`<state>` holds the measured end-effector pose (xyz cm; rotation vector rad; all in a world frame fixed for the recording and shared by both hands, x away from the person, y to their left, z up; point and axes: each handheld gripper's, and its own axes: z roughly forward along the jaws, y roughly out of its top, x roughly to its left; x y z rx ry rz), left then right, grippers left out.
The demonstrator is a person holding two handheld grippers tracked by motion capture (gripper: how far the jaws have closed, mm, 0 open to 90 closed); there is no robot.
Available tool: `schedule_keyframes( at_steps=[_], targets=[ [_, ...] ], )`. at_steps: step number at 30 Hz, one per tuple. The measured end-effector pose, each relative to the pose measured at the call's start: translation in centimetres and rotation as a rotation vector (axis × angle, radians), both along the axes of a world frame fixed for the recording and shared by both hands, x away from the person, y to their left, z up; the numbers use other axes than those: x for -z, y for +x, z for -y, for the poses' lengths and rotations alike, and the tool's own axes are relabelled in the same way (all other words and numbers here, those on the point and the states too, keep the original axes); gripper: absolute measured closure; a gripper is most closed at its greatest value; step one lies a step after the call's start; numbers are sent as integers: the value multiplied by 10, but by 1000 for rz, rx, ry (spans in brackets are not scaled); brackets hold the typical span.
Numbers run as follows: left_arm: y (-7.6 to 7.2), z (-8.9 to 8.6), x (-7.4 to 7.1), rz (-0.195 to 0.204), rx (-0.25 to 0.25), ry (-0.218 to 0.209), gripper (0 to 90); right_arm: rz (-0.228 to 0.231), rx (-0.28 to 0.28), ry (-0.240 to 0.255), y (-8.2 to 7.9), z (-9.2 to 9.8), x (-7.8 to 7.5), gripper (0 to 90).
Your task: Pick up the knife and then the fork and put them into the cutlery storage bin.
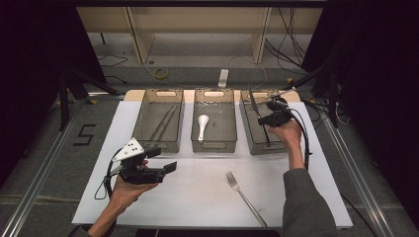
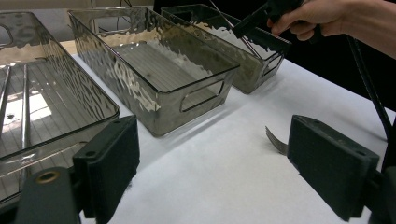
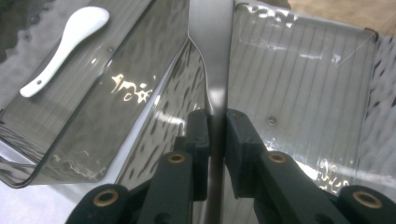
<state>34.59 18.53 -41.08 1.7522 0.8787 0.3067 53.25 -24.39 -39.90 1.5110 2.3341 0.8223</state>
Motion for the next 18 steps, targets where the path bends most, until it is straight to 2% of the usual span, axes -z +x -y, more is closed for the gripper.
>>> schedule_keyframes(
  at_steps=[9,11,12,14,16,18],
  targets=[
    [0,0,0,-2,-1,-2,165,-27,53,11,1,0,9,802],
    [0,0,0,-2,-1,-2,165,-43,74,-5,1,0,10,784],
    [0,0,0,-2,-1,-2,165,-37,85,-2,1,1,10,751],
    [0,0,0,-1,0,0,165,-38,96,43,1,3,8,675],
    [0,0,0,-2,0,1,165,-31,95,30,0,4,4,657],
    [0,0,0,-2,1,-1,165,-13,93,49,-2,5,0,616]
  ],
)
